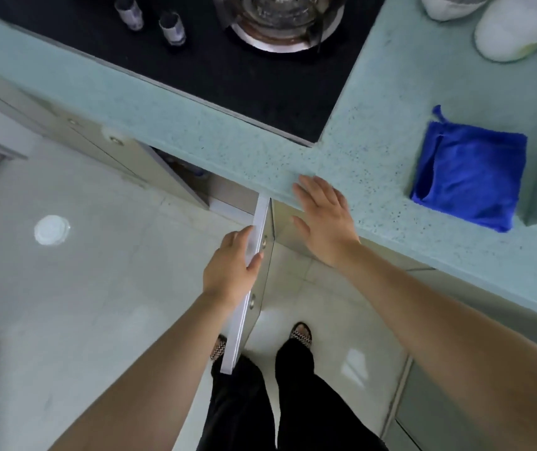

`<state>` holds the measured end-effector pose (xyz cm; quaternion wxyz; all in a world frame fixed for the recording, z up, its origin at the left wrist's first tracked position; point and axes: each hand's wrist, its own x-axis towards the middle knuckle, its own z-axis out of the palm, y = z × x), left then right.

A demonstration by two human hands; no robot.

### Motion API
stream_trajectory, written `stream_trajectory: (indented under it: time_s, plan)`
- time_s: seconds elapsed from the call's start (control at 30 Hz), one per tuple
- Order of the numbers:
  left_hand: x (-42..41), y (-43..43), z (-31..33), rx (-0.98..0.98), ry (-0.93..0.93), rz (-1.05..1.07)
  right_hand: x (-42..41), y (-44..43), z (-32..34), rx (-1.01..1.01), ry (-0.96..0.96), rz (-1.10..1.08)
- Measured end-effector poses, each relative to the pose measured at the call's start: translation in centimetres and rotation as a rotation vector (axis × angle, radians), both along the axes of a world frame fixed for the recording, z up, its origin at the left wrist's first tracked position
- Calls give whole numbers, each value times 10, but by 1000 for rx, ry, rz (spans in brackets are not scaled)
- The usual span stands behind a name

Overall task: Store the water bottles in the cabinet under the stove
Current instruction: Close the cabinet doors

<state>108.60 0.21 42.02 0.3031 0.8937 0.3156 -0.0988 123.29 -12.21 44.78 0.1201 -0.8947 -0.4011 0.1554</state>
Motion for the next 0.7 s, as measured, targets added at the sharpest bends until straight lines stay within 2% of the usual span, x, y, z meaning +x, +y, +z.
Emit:
stream_trajectory:
  time_s: [0.13, 0.43, 0.7]
  plan:
    - [0, -9, -11, -59, 4, 127, -4, -3, -16, -18, -20, 21]
    - [-3, -7, -14, -46, -16, 225, -8, -9, -22, -18, -40, 22]
    - [-16, 16, -12, 49, -50, 281, -13, 0, -22, 43, -3, -55]
